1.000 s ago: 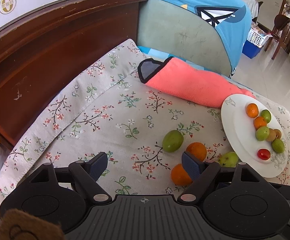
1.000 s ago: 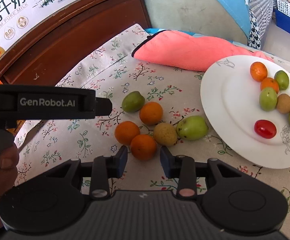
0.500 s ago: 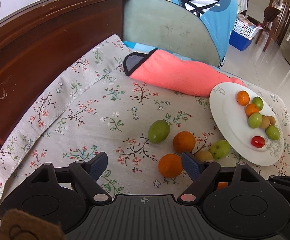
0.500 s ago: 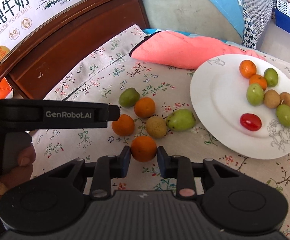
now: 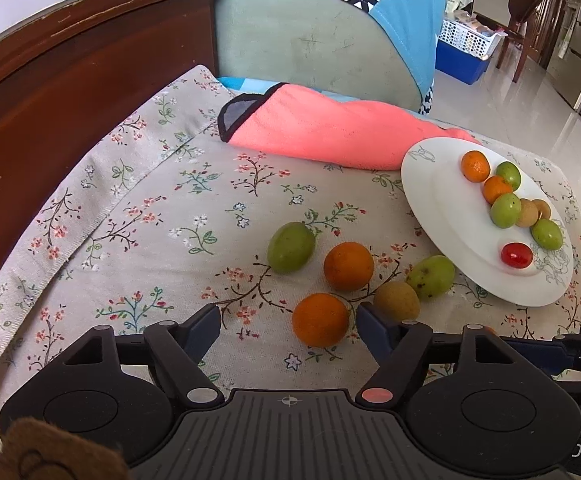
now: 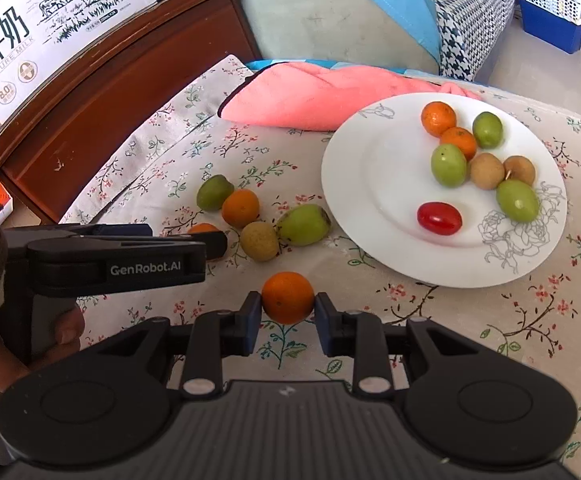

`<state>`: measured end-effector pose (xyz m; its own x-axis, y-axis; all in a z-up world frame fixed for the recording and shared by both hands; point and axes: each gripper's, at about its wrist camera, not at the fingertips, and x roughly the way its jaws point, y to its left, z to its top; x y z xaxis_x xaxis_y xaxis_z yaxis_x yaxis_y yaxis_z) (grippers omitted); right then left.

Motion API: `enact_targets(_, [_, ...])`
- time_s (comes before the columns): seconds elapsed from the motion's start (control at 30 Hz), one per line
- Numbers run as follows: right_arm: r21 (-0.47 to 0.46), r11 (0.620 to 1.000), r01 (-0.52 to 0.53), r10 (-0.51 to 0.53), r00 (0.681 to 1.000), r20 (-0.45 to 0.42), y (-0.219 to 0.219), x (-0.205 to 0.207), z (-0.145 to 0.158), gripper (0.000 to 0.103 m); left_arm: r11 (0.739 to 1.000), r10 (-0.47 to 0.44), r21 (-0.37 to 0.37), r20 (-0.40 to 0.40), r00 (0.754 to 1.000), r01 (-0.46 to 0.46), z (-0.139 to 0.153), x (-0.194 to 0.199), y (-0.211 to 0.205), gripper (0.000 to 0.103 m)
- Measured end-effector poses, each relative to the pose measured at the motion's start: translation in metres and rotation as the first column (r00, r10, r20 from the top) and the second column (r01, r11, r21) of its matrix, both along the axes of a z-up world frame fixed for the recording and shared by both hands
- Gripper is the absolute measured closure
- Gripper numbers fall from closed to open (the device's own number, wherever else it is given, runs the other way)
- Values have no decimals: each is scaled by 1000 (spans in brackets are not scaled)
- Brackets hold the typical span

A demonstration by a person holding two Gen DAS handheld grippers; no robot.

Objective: Organize fruits
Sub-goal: 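Close the right tool on a tangerine while the left tool grasps another tangerine, then carry both tangerines over the plate and open both tools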

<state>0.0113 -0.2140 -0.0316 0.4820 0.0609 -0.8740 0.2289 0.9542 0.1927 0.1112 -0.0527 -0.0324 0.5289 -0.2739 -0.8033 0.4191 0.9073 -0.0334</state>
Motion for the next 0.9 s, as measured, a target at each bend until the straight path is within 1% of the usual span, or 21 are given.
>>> enact_targets(0.07, [1,1000,5,-5,1000,1,-1,0,0,74,1000,-7,-1,-4,1000,7,-3,0,-1,37])
enact_targets(0.17, [1,1000,12,-12,1000,1,-2,0,0,74,1000,-17,-6,-14,1000,17,-6,0,-2,49])
enact_targets(0.23, [2,1000,14,-14,1000,2,-2,1,1,74,1000,-30,-5,4,1000,30,-6,-2,-4,56])
enact_targets(0.3, [3,1000,12,-12,1000,4,-1,1,1,74,999,-48,-16,11,999,49,-5,-4,-5,72])
enact_targets(0.33, [4,1000,11,-11,1000,5,-1,1,1,74,998,-54,-24,8,999,54,-5,-4,-5,74])
enact_targets(0.5, [8,1000,12,-12,1000,9,-2,1,2,74,998,-51,-20,30,998,52,-1,-7,-7,75])
enact_targets(0.73, [14,1000,21,-21,999,29,-5,2,7,74,997,-47,-53,63,997,50,14,-9,-6,75])
enact_targets(0.9, [14,1000,16,-16,999,45,-6,3,11,74,996,-62,-52,98,993,68,22,-12,-8,75])
